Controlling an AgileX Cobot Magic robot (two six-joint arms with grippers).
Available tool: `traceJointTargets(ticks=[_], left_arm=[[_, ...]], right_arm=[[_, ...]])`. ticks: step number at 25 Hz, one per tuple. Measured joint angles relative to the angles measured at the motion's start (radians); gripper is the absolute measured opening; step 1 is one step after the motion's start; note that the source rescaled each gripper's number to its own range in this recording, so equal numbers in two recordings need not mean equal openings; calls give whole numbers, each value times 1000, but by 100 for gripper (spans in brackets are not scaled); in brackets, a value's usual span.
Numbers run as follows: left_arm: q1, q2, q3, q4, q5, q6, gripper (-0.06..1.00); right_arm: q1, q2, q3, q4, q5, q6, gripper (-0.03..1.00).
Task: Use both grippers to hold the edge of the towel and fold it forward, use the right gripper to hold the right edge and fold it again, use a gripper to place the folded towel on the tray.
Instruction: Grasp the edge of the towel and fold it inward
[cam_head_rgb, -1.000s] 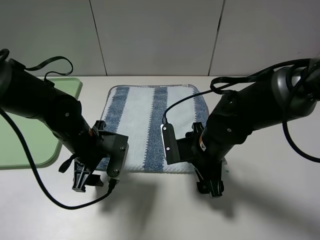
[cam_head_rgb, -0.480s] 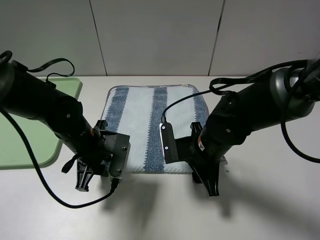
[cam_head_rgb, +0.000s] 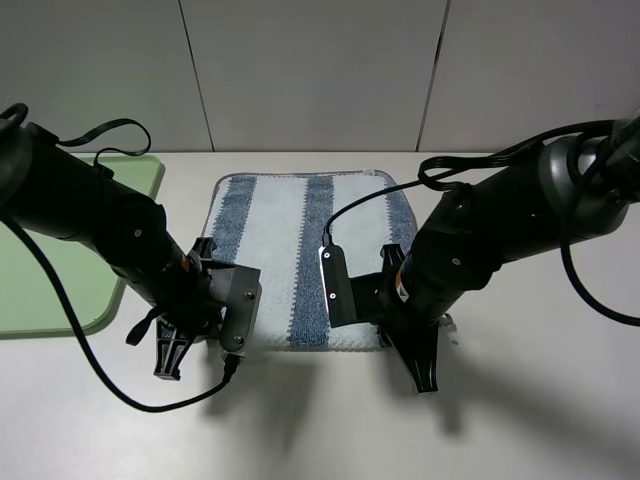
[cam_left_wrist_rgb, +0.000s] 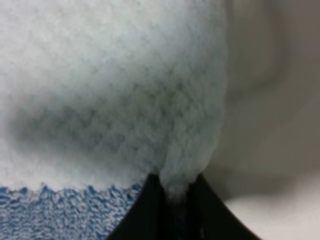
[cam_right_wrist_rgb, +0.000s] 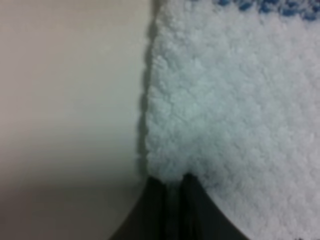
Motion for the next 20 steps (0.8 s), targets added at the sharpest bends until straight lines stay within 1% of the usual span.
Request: traceJointTargets(ticks=[1, 2, 7, 16, 20], left_arm=[[0, 1, 0, 0, -1, 0, 6], [0, 1, 0, 0, -1, 0, 5], [0, 2, 0, 0, -2, 0, 3], [0, 2, 0, 8, -4, 0, 2], [0, 2, 0, 8, -5, 0, 1]], right_arm=[[0, 0, 0, 0, -2, 0, 1], [0, 0, 0, 0, -5, 0, 0], [0, 0, 0, 0, -12, 0, 0], [0, 0, 0, 0, -14, 0, 0], [0, 0, 0, 0, -14, 16, 0]])
